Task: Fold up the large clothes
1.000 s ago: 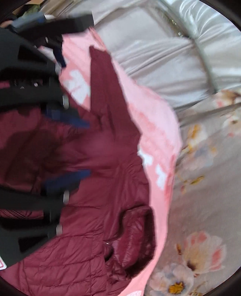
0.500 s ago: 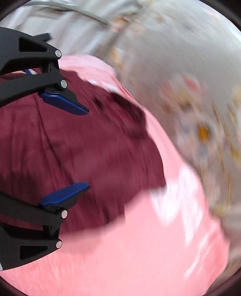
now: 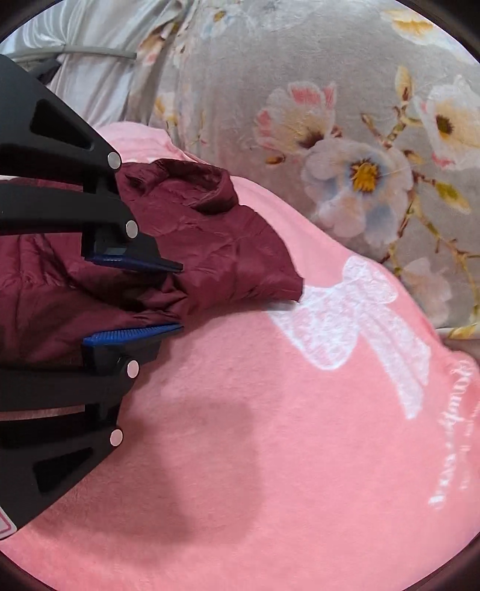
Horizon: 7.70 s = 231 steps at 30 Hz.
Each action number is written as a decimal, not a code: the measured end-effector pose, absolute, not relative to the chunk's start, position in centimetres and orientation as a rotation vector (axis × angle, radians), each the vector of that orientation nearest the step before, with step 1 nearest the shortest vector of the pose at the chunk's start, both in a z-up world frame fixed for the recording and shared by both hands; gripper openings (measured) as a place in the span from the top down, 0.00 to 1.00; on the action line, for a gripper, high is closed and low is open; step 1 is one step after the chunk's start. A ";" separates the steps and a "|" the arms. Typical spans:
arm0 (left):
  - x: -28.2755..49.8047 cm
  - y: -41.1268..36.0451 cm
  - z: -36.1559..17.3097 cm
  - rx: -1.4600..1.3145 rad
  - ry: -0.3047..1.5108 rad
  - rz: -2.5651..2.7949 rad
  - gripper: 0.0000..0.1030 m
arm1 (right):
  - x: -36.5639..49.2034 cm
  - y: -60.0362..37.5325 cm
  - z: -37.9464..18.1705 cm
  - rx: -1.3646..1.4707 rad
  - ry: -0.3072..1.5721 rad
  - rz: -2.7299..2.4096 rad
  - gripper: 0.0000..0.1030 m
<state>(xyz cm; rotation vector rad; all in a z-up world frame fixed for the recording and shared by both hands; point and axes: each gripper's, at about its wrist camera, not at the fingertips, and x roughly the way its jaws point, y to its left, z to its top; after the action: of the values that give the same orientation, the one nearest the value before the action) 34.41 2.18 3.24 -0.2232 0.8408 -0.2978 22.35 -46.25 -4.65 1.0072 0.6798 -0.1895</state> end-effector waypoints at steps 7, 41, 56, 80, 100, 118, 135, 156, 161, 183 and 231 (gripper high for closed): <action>34.9 2.1 -0.7 -0.169 0.926 -0.264 0.94 | 19.9 -44.3 -3.1 0.940 0.664 -0.162 0.56; 31.8 3.8 -4.9 -0.046 0.926 -0.157 0.65 | 20.0 -42.0 -3.3 0.581 0.776 -0.417 0.85; 33.9 -3.9 -5.8 -0.020 0.974 -0.239 0.47 | 26.4 -24.0 -3.6 0.169 0.880 -0.056 0.85; 29.7 3.3 -4.4 -0.259 0.849 -0.232 0.13 | 25.6 -24.2 -5.7 0.170 0.870 -0.066 0.84; 24.5 44.2 -6.7 -0.823 0.745 0.446 0.46 | 15.6 -15.0 -5.1 0.045 0.853 0.034 0.34; 30.8 6.7 12.5 -0.289 0.591 -0.368 0.97 | 15.4 -15.8 -5.3 0.119 0.843 0.041 0.30; 30.0 4.5 5.7 -0.387 0.740 -0.423 0.23 | 14.5 -25.8 -0.3 0.419 0.708 -0.026 0.28; 37.1 15.4 -5.3 -0.875 0.982 -0.265 0.38 | 23.2 -31.7 6.3 0.363 0.635 -0.108 0.96; 38.3 13.9 -6.1 -0.893 1.020 -0.265 0.54 | 24.1 -33.2 6.2 0.308 0.658 -0.157 0.96; 38.1 11.1 -6.7 -0.350 0.994 -0.021 0.98 | 22.5 -32.8 -4.8 0.249 0.894 -0.218 0.93; 40.0 -4.8 -6.3 0.032 0.935 -0.240 0.54 | 30.2 -29.2 -5.8 0.310 0.872 -0.118 0.93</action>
<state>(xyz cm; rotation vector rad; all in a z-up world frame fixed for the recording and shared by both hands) 39.95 -4.76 -6.34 0.0316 0.9355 -0.2401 30.15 -29.21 -5.77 0.3100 0.8718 -0.1180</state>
